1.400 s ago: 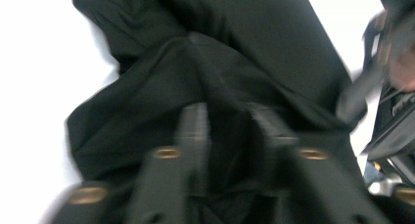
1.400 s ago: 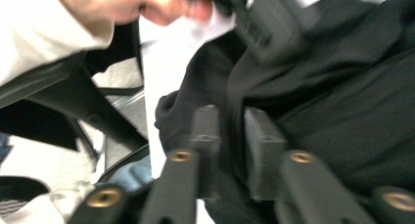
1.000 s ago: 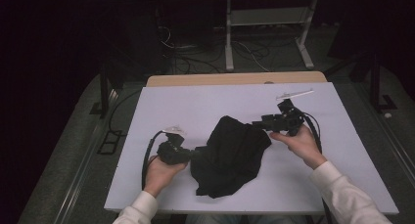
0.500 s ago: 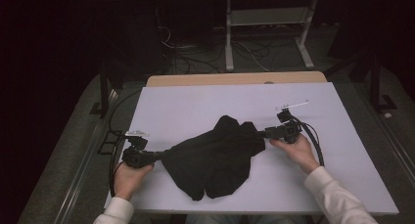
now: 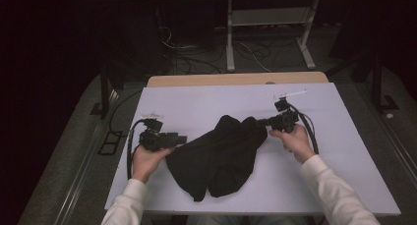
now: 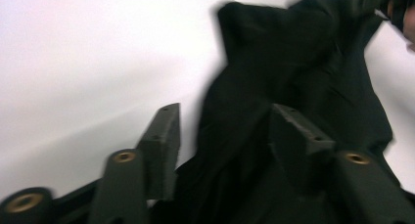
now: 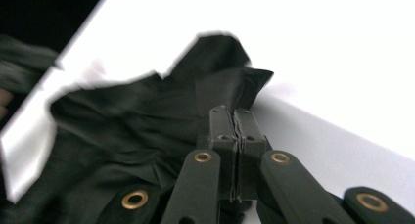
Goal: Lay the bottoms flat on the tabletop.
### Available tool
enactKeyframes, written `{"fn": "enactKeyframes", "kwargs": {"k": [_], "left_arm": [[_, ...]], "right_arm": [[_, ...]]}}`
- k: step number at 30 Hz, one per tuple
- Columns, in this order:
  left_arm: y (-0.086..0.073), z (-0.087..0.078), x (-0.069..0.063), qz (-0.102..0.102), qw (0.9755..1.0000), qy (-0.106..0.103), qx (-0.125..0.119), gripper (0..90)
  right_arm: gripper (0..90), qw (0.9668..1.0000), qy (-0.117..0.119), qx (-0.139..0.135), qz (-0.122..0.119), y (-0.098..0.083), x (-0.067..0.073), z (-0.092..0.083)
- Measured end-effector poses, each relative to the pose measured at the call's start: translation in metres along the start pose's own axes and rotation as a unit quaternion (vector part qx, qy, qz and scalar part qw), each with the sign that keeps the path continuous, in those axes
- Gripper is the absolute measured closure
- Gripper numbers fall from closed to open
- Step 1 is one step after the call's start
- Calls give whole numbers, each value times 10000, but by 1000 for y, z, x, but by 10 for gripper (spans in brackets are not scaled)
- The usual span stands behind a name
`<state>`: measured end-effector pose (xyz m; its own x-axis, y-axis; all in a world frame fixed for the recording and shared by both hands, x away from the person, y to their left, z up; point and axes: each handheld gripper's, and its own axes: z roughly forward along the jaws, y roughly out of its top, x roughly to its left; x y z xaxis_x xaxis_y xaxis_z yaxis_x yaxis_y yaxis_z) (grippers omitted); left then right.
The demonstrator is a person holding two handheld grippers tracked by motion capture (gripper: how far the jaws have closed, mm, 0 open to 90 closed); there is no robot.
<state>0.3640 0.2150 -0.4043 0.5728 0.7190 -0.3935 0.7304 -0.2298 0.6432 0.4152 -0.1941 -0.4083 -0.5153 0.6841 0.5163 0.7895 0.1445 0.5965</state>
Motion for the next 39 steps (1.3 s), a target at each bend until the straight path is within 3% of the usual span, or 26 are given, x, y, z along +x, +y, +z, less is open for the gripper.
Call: {"fn": "enactKeyframes", "kwargs": {"k": [2,3,4,5,6,7,8,9,11,15,22,27,34,39], "left_arm": [[5,21,-3,187,9991,-17,391,408],[6,43,-7,431,9942,-145,974,416],[6,43,-7,431,9942,-145,974,517],[4,51,-8,560,9909,-333,1178,517],[3,57,-11,623,9878,-526,1327,613],[4,65,-17,751,9845,-590,1472,828],[4,65,-17,751,9845,-590,1472,861],[7,63,-20,773,9865,-594,1318,868],[15,52,-22,748,9915,-564,908,870],[34,18,-28,827,9943,-576,336,872],[50,-27,-38,793,9937,-766,-178,871],[76,-48,-50,969,9924,-645,-399,871],[125,-76,-63,1129,9891,-362,-870,871],[135,-83,-69,1198,9876,-394,-934,871]], "right_arm": [[875,9998,-48,-117,-154,19,9,-15],[875,9990,-128,-267,-320,37,19,-32],[875,9990,-128,-267,-320,37,19,-32],[875,9987,-143,-336,-361,45,21,-39],[875,9984,-146,-397,-388,52,23,-45],[875,9976,-201,-482,-448,64,26,-57],[875,9976,-201,-482,-448,64,26,-57],[875,9971,-226,-539,-477,73,29,-69],[875,9967,-244,-582,-509,77,31,-75],[875,9950,-232,-783,-581,89,37,-102],[875,9931,-101,-953,-671,90,47,-141],[877,9914,-214,-1036,-770,97,56,-162],[882,9860,-415,-1363,-865,126,67,-189],[883,9845,-483,-1391,-952,128,72,-194]]}}
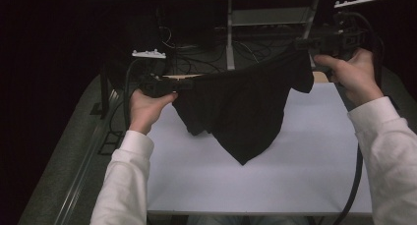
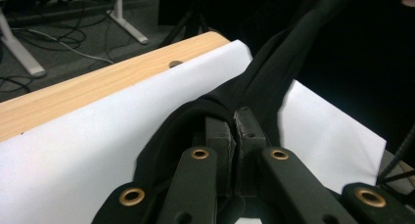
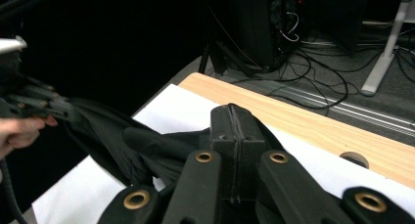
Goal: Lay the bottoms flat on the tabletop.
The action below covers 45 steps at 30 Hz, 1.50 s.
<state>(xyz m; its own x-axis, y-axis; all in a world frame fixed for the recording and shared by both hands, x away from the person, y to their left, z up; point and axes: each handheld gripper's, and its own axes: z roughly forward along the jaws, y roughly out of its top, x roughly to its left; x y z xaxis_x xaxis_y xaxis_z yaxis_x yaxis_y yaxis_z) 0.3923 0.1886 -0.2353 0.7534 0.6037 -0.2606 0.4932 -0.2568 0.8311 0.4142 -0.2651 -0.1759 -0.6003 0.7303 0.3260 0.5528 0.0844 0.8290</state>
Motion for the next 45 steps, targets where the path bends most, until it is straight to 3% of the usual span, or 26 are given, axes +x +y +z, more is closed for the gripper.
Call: {"fn": "enactKeyframes", "kwargs": {"k": [3,5,6,7,8,9,10,11,12,15,18,19,20,21,22,24,26,28,31,33,36,39,45], "left_arm": [[-8,-4,-2,7,10000,-64,48,871],[-19,-4,-4,-21,9997,-195,142,871],[-36,-2,-5,-88,9986,-427,296,871],[-36,-2,-5,-88,9986,-427,296,871],[-46,0,-5,-134,9972,-579,449,871],[-58,3,-5,-152,9954,-705,635,871],[-71,6,-6,-163,9927,-858,836,871],[-84,9,-7,-195,9894,-1002,1035,871],[-98,12,-8,-228,9857,-1118,1244,871],[-132,20,-11,-291,9723,-1427,1829,871],[-156,28,-16,-363,9611,-1570,2244,870],[-162,30,-16,-382,9583,-1607,2332,868],[-166,32,-17,-399,9573,-1588,2383,864],[-168,34,-16,-450,9568,-1588,2395,857],[-168,35,-15,-504,9583,-1571,2335,834],[-163,36,-8,-678,9660,-1388,2072,712],[-155,38,3,-908,9742,-1094,1754,608],[-146,44,18,-1170,9781,-638,1601,506],[-140,60,39,-1484,9785,-18,1433,448],[-140,73,48,-1576,9771,239,1410,433],[-142,92,51,-1692,9760,157,1359,415],[-141,106,49,-1669,9762,72,1384,400],[-135,118,42,-1596,9764,-43,1451,376]], "right_arm": [[883,10000,74,6,25,-6,0,-2],[883,9995,300,88,74,-23,2,-1],[883,9991,375,179,62,-32,3,1],[883,9991,375,179,62,-32,3,1],[882,9986,423,312,35,-44,5,3],[883,9961,593,657,58,-74,8,10],[883,9936,727,862,103,-93,8,13],[883,9936,727,862,103,-93,8,13],[883,9904,853,1078,154,-113,9,16],[883,9780,1259,1599,449,-174,11,19],[883,9672,1512,1906,727,-222,13,17],[882,9647,1548,1978,787,-235,14,17],[883,9627,1570,2050,808,-246,15,17],[883,9608,1605,2096,848,-256,16,17],[883,9585,1654,2147,884,-264,17,18],[882,9551,1676,2289,856,-276,20,22],[883,9493,1760,2439,913,-285,21,27],[882,9458,1786,2565,884,-291,23,31],[882,9434,1806,2674,772,-296,27,35],[881,9426,1834,2694,731,-299,29,36],[875,9426,1823,2727,616,-301,32,35],[778,9470,1779,2623,528,-296,34,32],[585,9675,1436,2071,183,-265,33,25]]}}
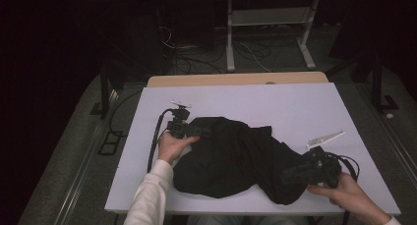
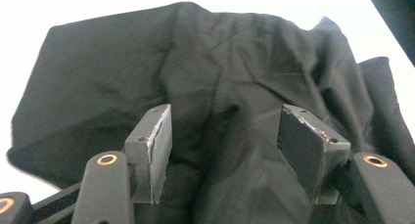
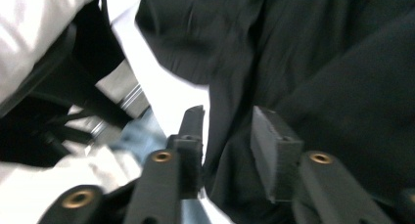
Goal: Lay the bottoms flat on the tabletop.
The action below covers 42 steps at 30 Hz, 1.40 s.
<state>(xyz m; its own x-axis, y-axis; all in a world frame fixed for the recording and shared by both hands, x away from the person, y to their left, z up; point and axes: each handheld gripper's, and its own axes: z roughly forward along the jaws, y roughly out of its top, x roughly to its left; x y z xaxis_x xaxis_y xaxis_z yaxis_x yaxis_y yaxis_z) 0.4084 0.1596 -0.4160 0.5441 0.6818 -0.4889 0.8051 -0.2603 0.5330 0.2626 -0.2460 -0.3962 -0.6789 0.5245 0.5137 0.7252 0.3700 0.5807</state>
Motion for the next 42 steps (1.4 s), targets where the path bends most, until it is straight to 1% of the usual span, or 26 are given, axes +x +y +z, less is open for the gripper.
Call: {"fn": "enactKeyframes", "kwargs": {"k": [4,6,9,11,13,14,15,18,21,24,26,28,29,30,31,32,33,34,35,36,37,38,39,40,41,42], "left_arm": [[3,5,-4,61,9999,29,82,365],[3,9,-5,114,9997,156,173,381],[2,16,-6,202,9987,306,362,481],[2,20,-5,193,9978,431,473,604],[1,23,-3,199,9970,502,548,694],[1,24,-3,188,9968,522,574,749],[1,25,-2,169,9967,526,597,749],[0,25,-2,186,9967,546,579,814],[1,23,-3,223,9968,557,534,852],[1,18,-3,263,9970,560,471,864],[2,14,-3,278,9970,578,428,866],[3,12,-3,266,9973,567,381,868],[3,11,-2,238,9975,568,340,868],[4,10,-2,221,9977,555,309,869],[5,9,-1,216,9978,549,293,869],[7,9,0,193,9979,555,284,870],[10,7,0,208,9975,610,283,871],[14,5,-1,221,9974,642,251,872],[17,2,-2,243,9973,660,201,873],[22,-2,-3,269,9972,687,143,873],[26,-7,-5,309,9968,728,82,874],[31,-12,-8,355,9965,763,-5,874],[36,-18,-10,415,9959,796,-102,874],[40,-24,-13,473,9952,822,-233,874],[44,-30,-15,495,9946,832,-384,874],[48,-42,-19,566,9922,847,-720,874]], "right_arm": [[417,9986,-429,-270,-146,27,-6,-7],[336,9972,-609,-391,-181,42,-13,-7],[179,9960,-754,-466,-135,66,-27,-3],[133,9953,-821,-505,-113,81,-37,0],[113,9951,-845,-506,-55,93,-47,6],[102,9946,-927,-463,37,104,-58,13],[102,9946,-927,-463,37,104,-58,13],[112,9932,-1045,-438,275,112,-76,25],[132,9916,-1135,-317,535,114,-92,39],[143,9883,-1252,-159,854,113,-104,50],[169,9864,-1268,-98,1044,111,-112,55],[265,9840,-1212,-20,1304,111,-118,61],[332,9846,-1058,4,1394,111,-120,63],[413,9854,-814,24,1495,111,-122,67],[498,9853,-647,51,1579,111,-123,70],[632,9844,-569,89,1663,112,-123,74],[748,9844,-431,147,1701,113,-123,77],[849,9843,-391,180,1710,115,-123,78],[864,9849,-579,92,1628,122,-121,72],[864,9849,-579,92,1628,122,-121,72],[867,9854,-811,-208,1482,131,-116,57],[867,9854,-811,-208,1482,131,-116,57],[867,9851,-886,-410,1416,136,-113,47],[868,9832,-1081,-829,1216,146,-105,25],[868,9812,-1258,-1002,1062,150,-100,14],[868,9791,-1399,-1189,877,153,-94,3]]}}
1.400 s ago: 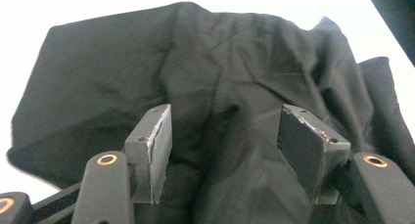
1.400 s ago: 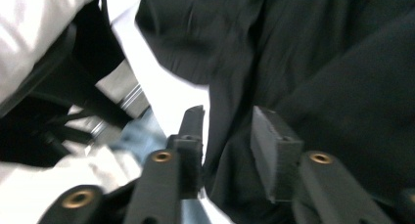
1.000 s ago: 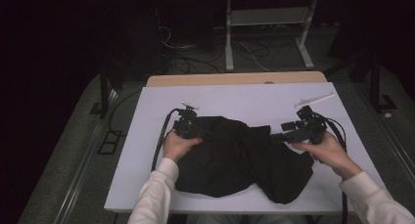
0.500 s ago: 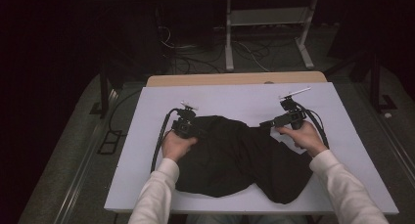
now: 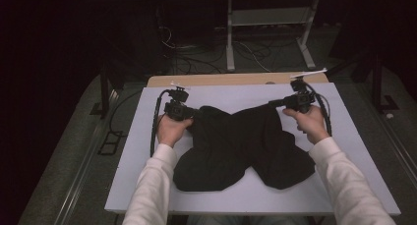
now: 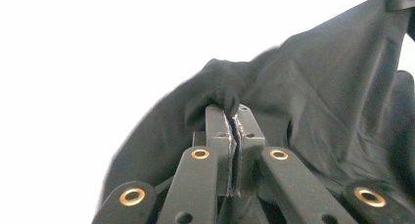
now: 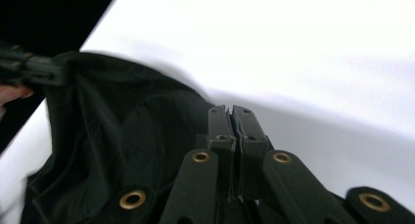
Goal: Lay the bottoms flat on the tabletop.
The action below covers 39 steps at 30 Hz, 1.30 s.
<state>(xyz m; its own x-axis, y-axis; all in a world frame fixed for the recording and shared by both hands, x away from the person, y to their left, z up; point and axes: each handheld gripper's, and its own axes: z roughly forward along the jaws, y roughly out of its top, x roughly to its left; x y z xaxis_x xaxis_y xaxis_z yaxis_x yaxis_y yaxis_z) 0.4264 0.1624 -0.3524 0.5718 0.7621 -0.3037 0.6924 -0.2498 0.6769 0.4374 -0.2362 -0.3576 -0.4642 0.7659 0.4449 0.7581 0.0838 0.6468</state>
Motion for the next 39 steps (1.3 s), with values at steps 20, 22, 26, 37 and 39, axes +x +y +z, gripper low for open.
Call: {"fn": "enactKeyframes", "kwargs": {"k": [20,22,26,37,39], "left_arm": [[-106,12,-17,231,9926,-289,1160,871],[-107,7,-18,295,9929,-195,1133,871],[-109,1,-16,383,9922,-86,1180,870],[-80,-35,-7,147,9989,-265,364,873],[-66,-50,-3,81,9995,-290,94,874]], "right_arm": [[863,9891,511,1362,-233,-155,15,-14],[859,9866,571,1473,-399,-159,22,-14],[849,9795,791,1774,-538,-163,29,-10],[862,9853,769,1432,-526,-128,31,-15],[866,9874,745,1297,-512,-112,34,-13]]}}
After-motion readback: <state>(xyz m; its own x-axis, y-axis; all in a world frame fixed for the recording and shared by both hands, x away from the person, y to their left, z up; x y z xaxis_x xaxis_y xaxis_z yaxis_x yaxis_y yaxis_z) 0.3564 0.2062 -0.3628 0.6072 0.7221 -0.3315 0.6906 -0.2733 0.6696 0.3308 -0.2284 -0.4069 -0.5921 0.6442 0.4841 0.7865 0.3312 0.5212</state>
